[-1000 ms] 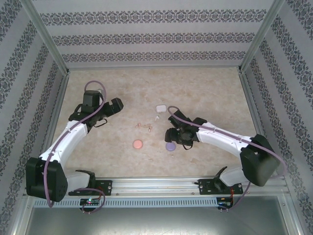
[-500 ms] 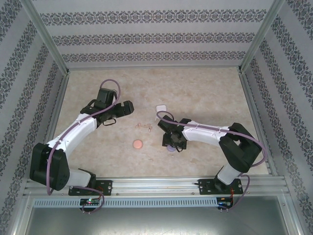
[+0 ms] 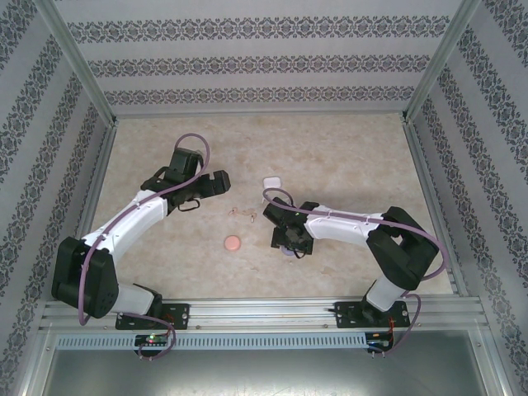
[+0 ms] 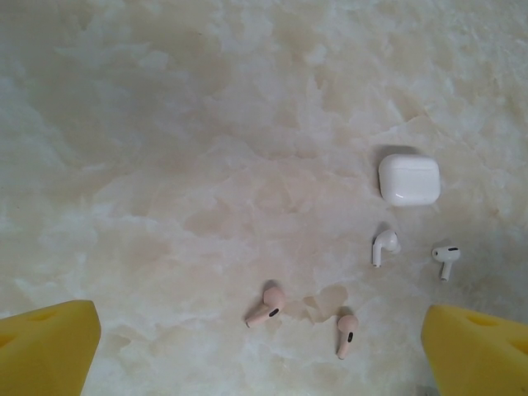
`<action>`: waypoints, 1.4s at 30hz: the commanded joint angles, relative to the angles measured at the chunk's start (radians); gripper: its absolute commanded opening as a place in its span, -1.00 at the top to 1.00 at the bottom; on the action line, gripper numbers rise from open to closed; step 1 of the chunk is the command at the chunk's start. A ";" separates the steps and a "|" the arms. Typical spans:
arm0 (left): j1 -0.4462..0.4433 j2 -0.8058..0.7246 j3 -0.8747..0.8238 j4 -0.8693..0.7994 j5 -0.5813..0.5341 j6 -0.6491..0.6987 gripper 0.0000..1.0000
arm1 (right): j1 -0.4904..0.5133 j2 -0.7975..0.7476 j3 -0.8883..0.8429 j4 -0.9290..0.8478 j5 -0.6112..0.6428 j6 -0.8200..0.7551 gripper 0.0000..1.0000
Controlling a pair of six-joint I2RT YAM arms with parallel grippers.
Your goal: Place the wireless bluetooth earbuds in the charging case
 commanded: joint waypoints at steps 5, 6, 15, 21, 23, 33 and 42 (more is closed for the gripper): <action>-0.020 0.009 0.021 -0.020 -0.028 0.029 -0.99 | 0.007 0.022 0.028 -0.027 0.035 0.092 -0.44; -0.021 0.009 0.022 -0.022 -0.029 0.031 -0.99 | 0.008 0.029 0.035 -0.032 0.037 0.090 -0.44; -0.023 0.015 0.041 -0.035 -0.017 0.036 -0.99 | 0.024 0.041 0.036 -0.042 0.034 0.102 -0.33; -0.022 0.019 0.050 -0.034 -0.005 0.035 -0.99 | 0.038 0.049 0.032 -0.041 0.040 0.107 -0.26; -0.022 0.019 0.054 -0.036 0.005 0.033 -0.99 | 0.039 0.053 0.028 -0.037 0.040 0.107 -0.23; -0.023 0.009 0.055 -0.084 0.084 -0.065 -0.99 | 0.038 0.044 0.002 -0.003 0.059 0.079 0.18; -0.023 -0.181 -0.149 0.210 0.108 -0.041 -0.99 | 0.024 -0.096 0.057 0.039 0.049 0.023 0.43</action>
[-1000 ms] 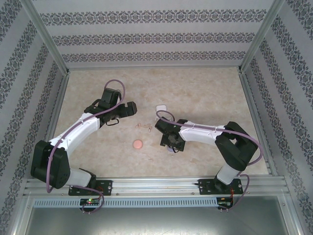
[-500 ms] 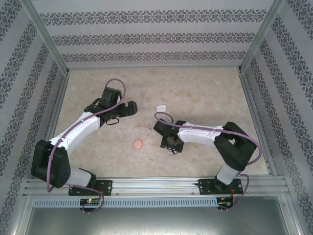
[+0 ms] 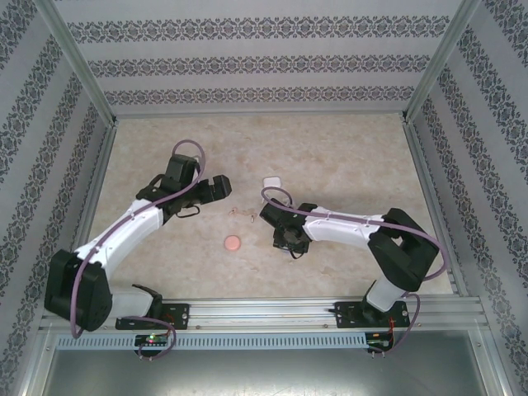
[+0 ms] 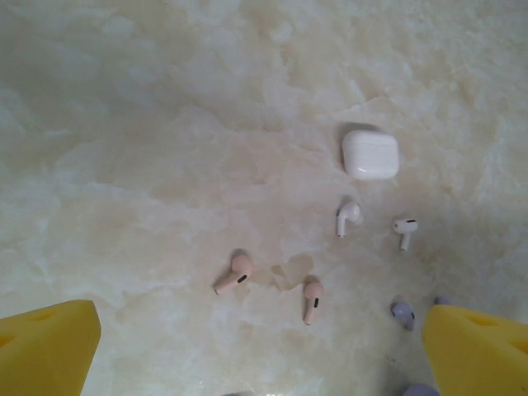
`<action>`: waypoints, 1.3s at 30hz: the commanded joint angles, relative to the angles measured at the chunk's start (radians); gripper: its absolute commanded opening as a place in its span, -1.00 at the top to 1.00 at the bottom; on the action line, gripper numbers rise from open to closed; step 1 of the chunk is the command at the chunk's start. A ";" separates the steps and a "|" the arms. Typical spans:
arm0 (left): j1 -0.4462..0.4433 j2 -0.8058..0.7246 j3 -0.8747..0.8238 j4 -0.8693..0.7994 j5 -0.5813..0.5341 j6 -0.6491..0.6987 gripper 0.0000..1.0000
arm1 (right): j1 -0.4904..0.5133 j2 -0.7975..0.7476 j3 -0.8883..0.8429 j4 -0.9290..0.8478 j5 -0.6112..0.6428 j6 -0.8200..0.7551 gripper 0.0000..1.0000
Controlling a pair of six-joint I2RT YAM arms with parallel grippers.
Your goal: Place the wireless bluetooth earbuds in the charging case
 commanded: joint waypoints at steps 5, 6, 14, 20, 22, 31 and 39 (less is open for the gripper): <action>-0.012 -0.137 -0.179 0.383 0.095 -0.032 -0.99 | -0.087 -0.118 0.127 0.086 -0.058 -0.044 0.42; -0.012 -0.147 -0.212 0.451 0.108 -0.054 -0.99 | -0.109 -0.124 0.145 0.105 -0.078 -0.040 0.43; -0.029 -0.149 -0.368 0.827 0.149 -0.201 -0.99 | -0.251 -0.083 0.282 0.235 -0.190 0.082 0.45; -0.081 -0.076 -0.356 0.909 0.126 -0.192 -0.97 | -0.279 -0.004 0.336 0.328 -0.229 0.257 0.45; -0.097 -0.038 -0.351 0.941 0.118 -0.190 -0.94 | -0.274 0.021 0.347 0.351 -0.237 0.303 0.46; -0.164 0.141 -0.272 1.054 0.147 -0.164 -0.55 | -0.244 0.058 0.377 0.378 -0.238 0.373 0.45; -0.182 0.210 -0.226 1.077 0.146 -0.145 -0.34 | -0.233 0.051 0.365 0.383 -0.234 0.381 0.46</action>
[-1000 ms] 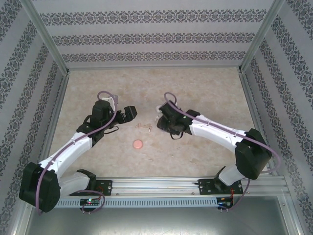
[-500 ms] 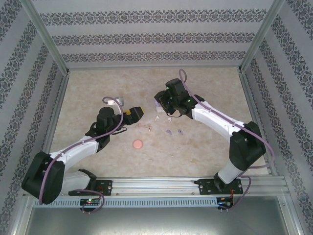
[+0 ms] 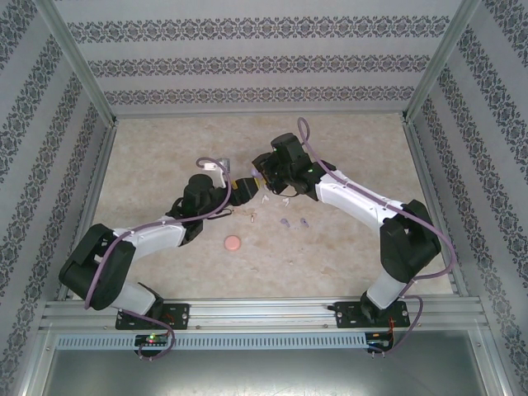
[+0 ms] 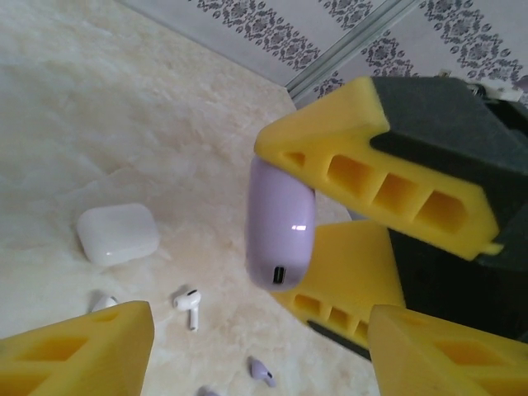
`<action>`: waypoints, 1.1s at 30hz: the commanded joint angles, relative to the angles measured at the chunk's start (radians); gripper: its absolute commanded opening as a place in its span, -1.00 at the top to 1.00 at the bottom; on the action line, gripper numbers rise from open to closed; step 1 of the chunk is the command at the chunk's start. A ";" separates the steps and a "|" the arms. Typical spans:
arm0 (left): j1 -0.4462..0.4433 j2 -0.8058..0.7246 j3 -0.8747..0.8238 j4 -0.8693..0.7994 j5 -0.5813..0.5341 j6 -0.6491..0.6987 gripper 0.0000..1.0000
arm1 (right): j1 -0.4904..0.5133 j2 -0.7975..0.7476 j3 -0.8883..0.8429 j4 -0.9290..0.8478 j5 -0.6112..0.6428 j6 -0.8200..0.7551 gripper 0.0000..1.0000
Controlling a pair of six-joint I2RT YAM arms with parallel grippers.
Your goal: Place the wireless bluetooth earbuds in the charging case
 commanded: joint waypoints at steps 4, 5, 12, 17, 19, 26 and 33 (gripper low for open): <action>-0.011 0.044 0.044 0.085 0.010 0.019 -0.20 | 0.017 -0.008 0.009 0.025 -0.005 0.021 0.47; -0.011 0.051 0.046 0.090 0.010 0.018 -0.18 | 0.018 -0.010 0.007 0.025 -0.006 0.021 0.47; -0.012 0.089 0.063 0.126 0.007 0.009 -0.09 | 0.028 -0.014 -0.011 0.035 -0.007 0.028 0.47; -0.012 0.107 0.076 0.130 0.003 0.008 0.02 | 0.027 -0.022 -0.025 0.042 -0.006 0.028 0.47; -0.012 0.111 0.079 0.131 0.002 0.010 0.07 | 0.025 -0.024 -0.027 0.044 -0.006 0.030 0.47; -0.012 0.121 0.083 0.135 -0.014 0.011 0.31 | 0.022 -0.024 -0.035 0.052 -0.007 0.031 0.47; -0.013 0.128 0.086 0.134 -0.020 0.012 0.52 | 0.022 -0.024 -0.040 0.059 -0.012 0.035 0.47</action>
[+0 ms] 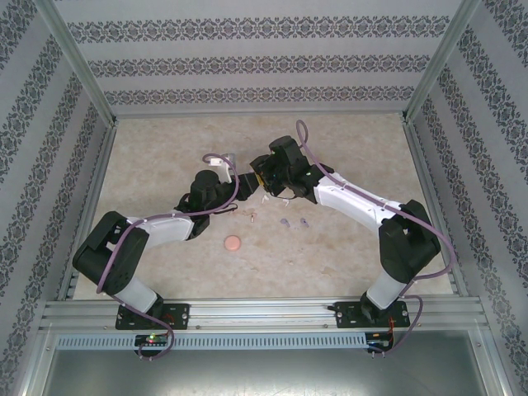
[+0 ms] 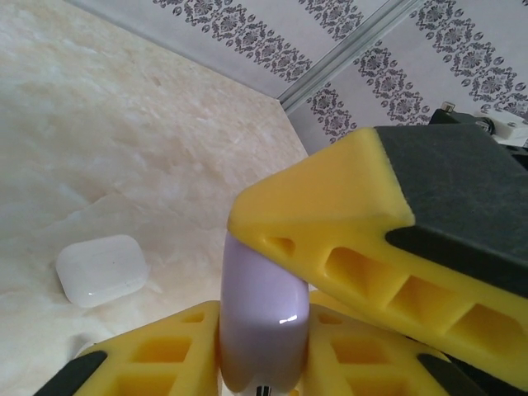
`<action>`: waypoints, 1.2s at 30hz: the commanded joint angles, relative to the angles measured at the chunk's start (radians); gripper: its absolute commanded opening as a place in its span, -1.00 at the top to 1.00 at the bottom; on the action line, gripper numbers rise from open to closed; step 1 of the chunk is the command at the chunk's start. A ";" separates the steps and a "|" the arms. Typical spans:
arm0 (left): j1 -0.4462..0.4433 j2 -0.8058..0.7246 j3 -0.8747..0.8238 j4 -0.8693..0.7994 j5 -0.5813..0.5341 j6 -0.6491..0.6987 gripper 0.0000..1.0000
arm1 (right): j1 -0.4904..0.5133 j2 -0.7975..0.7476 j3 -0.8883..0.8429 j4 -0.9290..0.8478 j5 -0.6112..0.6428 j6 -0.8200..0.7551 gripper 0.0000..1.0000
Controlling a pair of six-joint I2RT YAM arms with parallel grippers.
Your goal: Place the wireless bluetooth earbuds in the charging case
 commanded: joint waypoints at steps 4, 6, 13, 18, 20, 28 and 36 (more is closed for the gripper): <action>-0.006 0.019 0.034 0.041 -0.013 0.009 0.71 | 0.000 -0.030 -0.022 0.024 -0.011 0.014 0.47; -0.006 0.018 0.037 0.039 -0.010 0.009 0.82 | 0.000 -0.034 -0.021 0.028 -0.011 0.014 0.46; -0.006 0.006 0.038 0.011 -0.006 0.013 1.00 | -0.028 -0.073 -0.015 0.034 -0.001 -0.008 -0.26; 0.001 -0.038 0.019 -0.033 0.020 0.029 1.00 | -0.095 -0.158 -0.034 -0.001 0.005 -0.124 -0.37; 0.012 -0.070 0.024 -0.078 0.067 0.056 1.00 | -0.121 -0.202 -0.070 -0.009 -0.007 -0.204 -0.39; 0.057 -0.197 0.128 -0.405 0.277 0.266 1.00 | -0.250 -0.354 -0.317 0.231 -0.242 -0.713 -0.40; 0.086 -0.189 0.253 -0.611 0.458 0.372 1.00 | -0.254 -0.446 -0.396 0.301 -0.479 -1.003 -0.35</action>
